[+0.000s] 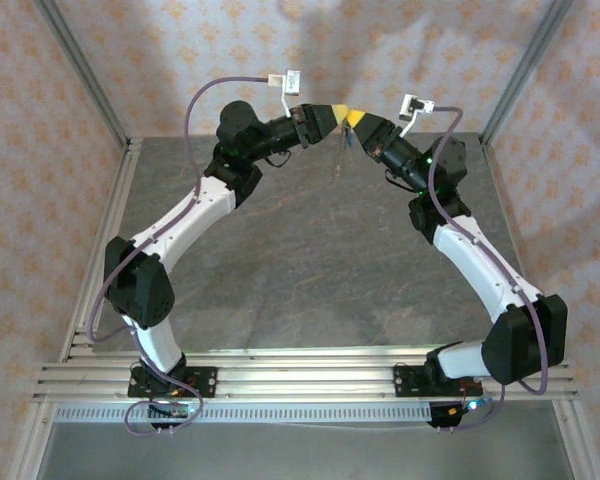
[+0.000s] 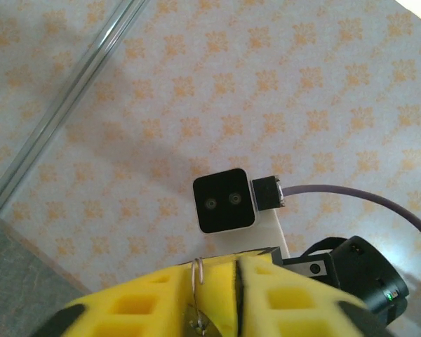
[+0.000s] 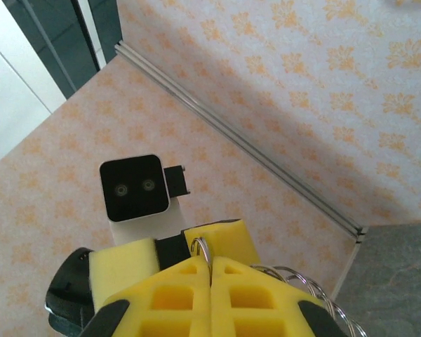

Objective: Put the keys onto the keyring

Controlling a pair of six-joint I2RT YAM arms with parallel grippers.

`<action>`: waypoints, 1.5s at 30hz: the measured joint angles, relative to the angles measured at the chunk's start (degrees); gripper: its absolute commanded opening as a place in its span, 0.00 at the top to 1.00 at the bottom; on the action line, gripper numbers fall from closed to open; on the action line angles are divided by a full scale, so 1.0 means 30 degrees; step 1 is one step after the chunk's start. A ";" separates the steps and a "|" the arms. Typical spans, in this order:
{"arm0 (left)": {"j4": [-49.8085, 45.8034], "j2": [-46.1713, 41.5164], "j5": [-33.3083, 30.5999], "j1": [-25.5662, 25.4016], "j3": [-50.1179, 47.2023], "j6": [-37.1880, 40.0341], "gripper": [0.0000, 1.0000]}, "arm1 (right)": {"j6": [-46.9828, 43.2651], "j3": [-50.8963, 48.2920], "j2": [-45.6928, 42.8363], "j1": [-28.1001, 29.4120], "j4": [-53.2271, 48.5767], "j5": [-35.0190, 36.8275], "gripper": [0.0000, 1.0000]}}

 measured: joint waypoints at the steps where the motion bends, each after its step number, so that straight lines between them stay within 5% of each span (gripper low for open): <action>1: -0.0255 -0.0124 0.0015 0.0051 0.0000 0.0087 0.63 | -0.0211 0.0328 0.0044 -0.0131 -0.0474 -0.0350 1.00; 14: -0.5763 -0.0685 0.1858 0.3016 0.2237 0.3344 0.53 | -0.3810 0.5945 0.2463 -0.1887 -0.6776 -0.5166 1.00; 27: -1.4039 0.4248 0.5763 0.3548 0.9355 0.8633 0.53 | -0.8298 1.2466 0.8349 -0.2856 -1.4039 -0.9901 1.00; 35: -1.7843 0.7147 0.6972 0.3752 1.2488 1.0448 0.59 | -1.4120 1.6990 1.0287 -0.2856 -2.2032 -1.1351 1.00; 45: -1.8826 0.7380 0.7512 0.3781 1.2990 1.0921 0.59 | -1.6152 1.7507 1.1278 -0.2856 -2.5186 -1.1570 1.00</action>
